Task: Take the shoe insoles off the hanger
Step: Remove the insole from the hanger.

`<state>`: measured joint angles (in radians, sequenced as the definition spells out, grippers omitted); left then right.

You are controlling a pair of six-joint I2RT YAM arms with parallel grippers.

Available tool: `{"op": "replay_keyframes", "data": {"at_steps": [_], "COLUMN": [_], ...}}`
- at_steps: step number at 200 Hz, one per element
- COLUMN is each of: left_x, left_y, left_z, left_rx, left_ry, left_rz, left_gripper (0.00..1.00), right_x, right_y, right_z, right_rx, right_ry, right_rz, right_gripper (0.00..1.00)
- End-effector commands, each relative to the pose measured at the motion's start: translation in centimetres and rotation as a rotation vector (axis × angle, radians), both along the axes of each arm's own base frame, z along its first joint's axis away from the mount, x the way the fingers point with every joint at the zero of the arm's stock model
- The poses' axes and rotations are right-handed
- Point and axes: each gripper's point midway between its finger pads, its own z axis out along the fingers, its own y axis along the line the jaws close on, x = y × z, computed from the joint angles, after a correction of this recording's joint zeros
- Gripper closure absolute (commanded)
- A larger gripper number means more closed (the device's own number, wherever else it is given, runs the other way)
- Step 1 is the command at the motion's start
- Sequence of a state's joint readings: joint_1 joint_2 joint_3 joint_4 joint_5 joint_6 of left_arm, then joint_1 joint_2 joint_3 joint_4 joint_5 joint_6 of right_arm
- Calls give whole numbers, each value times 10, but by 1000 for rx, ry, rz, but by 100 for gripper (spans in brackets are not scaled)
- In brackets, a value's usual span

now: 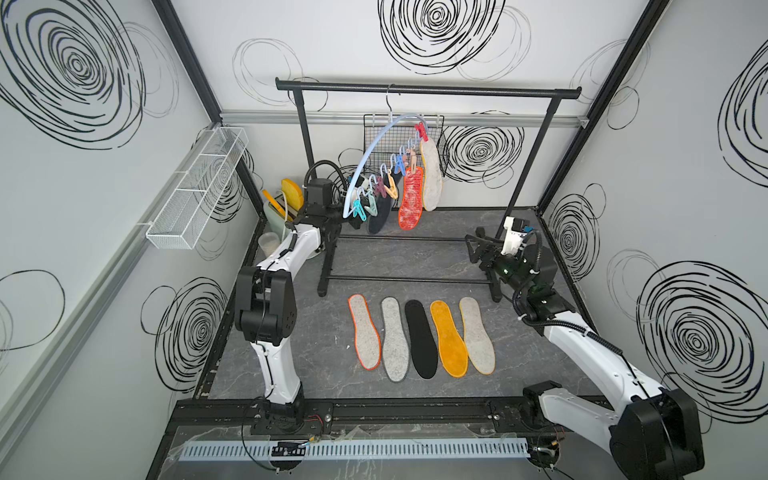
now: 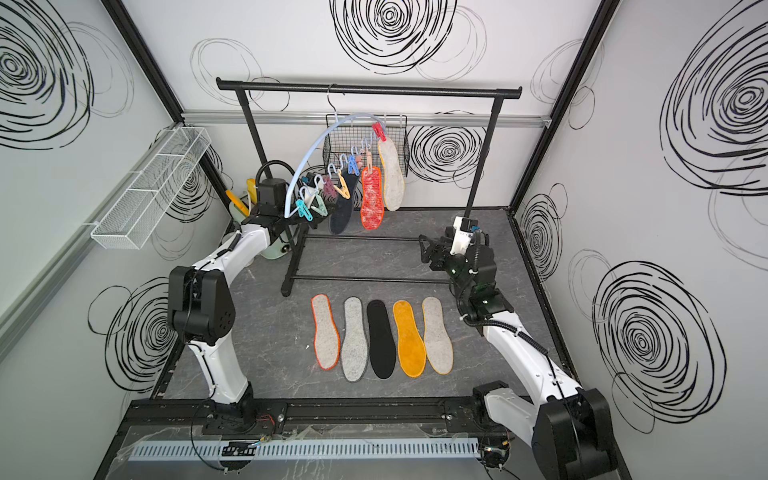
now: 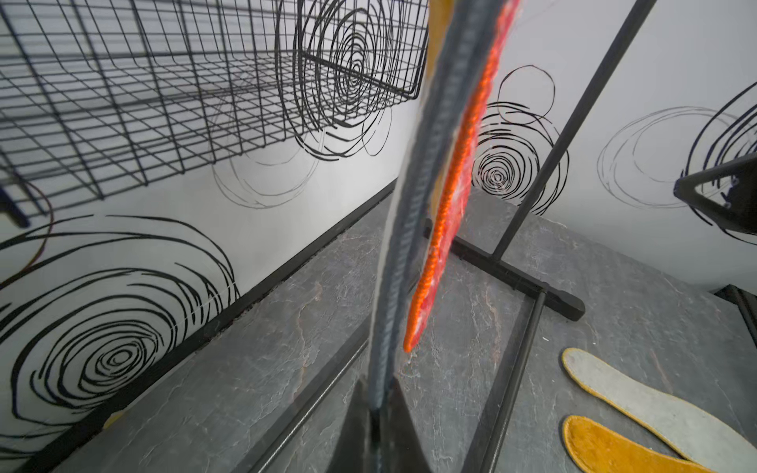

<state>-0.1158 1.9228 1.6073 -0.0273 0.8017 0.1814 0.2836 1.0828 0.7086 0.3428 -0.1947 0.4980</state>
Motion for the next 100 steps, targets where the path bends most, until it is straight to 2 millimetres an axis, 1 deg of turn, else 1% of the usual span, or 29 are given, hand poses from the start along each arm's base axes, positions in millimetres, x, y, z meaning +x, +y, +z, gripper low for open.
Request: {"op": "replay_keyframes", "data": {"at_steps": [1, 26, 51, 62, 77, 88, 100], "left_x": [-5, -19, -37, -44, -51, -51, -54], "left_y": [12, 6, -6, -14, -26, -32, -42], "left_z": [22, 26, 34, 30, 19, 12, 9], "left_rx": [14, -63, -242, -268, -254, -242, -247], "left_ry": [-4, 70, 165, 185, 192, 198, 207], "left_rz": [38, -12, -113, -135, -145, -130, -148], "left_gripper": [100, 100, 100, 100, 100, 100, 100], "right_x": [3, 5, 7, 7, 7, 5, 3], "right_y": [3, 5, 7, 9, 15, 22, 31], "right_z": [9, 11, 15, 19, 26, 34, 45], "right_rx": [-24, -26, -22, -19, -10, -1, 8], "right_ry": [-22, -23, -37, -44, -59, -79, -105], "right_rz": [8, 13, 22, 33, 72, 109, 165], "right_gripper": [22, 22, 22, 22, 22, 22, 23]}}
